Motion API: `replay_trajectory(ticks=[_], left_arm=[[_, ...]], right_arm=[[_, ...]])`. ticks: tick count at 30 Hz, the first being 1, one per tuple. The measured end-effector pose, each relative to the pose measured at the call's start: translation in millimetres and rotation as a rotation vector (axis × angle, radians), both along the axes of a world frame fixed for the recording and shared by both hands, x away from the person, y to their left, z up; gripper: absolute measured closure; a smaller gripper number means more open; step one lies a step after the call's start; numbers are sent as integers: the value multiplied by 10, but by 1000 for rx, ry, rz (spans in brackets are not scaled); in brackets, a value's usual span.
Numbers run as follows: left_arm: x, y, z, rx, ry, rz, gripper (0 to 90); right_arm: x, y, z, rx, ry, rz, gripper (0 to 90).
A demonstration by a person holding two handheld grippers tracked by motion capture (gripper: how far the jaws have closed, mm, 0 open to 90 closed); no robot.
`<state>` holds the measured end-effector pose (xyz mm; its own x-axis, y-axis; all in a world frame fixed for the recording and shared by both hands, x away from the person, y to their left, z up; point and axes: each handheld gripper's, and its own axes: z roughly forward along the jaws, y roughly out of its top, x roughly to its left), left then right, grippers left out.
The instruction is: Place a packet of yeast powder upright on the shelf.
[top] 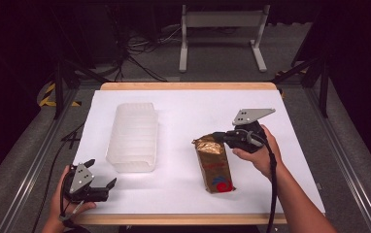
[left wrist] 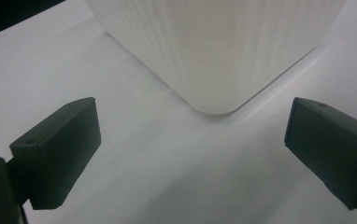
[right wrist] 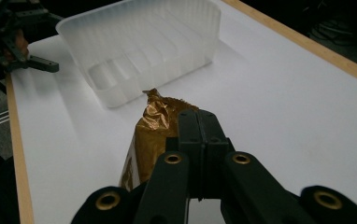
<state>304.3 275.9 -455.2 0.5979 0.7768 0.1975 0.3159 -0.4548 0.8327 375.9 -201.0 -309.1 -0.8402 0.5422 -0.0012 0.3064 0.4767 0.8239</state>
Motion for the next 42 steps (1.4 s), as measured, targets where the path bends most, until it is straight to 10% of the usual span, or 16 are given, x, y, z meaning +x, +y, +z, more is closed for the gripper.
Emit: replay_trajectory(ticks=[8, 42], left_arm=[[-8, 3, 6, 1, -3, 3, 47], [-19, 9, 6, 2, -10, 1, 49]], right_arm=[[-88, 27, 177, 2, -76, 11, 896], [296, 608, 478, 103, -142, 35, 898]])
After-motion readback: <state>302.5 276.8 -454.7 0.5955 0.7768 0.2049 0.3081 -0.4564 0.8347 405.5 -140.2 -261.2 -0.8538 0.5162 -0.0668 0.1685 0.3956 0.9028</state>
